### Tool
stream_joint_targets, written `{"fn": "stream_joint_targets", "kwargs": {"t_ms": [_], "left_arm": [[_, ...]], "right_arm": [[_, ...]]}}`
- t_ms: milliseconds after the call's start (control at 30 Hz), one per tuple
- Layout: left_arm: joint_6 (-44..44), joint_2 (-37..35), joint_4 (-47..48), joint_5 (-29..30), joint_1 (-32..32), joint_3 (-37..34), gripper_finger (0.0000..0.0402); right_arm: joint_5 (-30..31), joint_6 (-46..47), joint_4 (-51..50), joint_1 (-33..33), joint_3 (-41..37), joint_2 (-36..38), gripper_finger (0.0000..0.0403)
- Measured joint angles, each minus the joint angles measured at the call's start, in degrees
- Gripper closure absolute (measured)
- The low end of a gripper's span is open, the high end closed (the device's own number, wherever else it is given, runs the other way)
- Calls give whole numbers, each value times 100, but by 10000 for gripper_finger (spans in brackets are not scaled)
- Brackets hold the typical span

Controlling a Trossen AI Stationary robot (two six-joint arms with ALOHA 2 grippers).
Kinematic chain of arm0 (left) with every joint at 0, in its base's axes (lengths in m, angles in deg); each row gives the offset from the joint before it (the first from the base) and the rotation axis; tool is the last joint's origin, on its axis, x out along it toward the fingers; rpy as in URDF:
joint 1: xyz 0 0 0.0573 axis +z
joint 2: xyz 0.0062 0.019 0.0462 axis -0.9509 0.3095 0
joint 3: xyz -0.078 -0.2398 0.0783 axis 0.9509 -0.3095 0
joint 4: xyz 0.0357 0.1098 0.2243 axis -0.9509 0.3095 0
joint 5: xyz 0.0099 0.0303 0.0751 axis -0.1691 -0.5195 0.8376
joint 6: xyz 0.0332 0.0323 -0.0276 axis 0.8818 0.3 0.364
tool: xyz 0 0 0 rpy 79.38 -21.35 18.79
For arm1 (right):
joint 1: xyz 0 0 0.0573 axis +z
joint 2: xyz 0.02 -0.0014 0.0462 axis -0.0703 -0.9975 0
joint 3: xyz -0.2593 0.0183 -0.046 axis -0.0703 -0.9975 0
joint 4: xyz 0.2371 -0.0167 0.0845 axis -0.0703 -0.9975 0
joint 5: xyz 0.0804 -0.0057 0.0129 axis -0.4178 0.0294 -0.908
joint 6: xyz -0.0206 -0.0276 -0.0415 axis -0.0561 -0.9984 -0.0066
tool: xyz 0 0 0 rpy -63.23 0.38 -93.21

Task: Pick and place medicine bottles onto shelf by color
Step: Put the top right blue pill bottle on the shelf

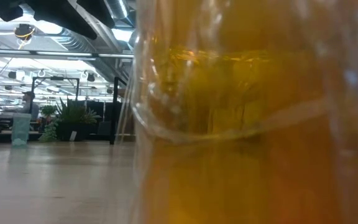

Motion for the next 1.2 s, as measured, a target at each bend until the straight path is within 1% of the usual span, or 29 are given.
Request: {"fn": "stream_joint_targets", "kwargs": {"t_ms": [467,667,867,933,1067,1200], "left_arm": [[10,-1,-24,2,0,0,194],[-565,0,-82,-60,0,0,195],[-1019,0,-375,-491,108,0,195],[-1151,1,-522,-508,165,0,195],[-1179,0,-706,-512,307,0,195],[-1203,-1,-887,-571,485,0,195]], "right_arm": [[-46,-7,0,3,0,0,295],[-51,-174,2,3,0,0,295],[-53,-320,78,3,0,-2,295],[-53,-336,96,3,0,-2,295],[-59,-455,98,7,0,-2,295],[-196,-476,166,7,0,-4,295]]}}
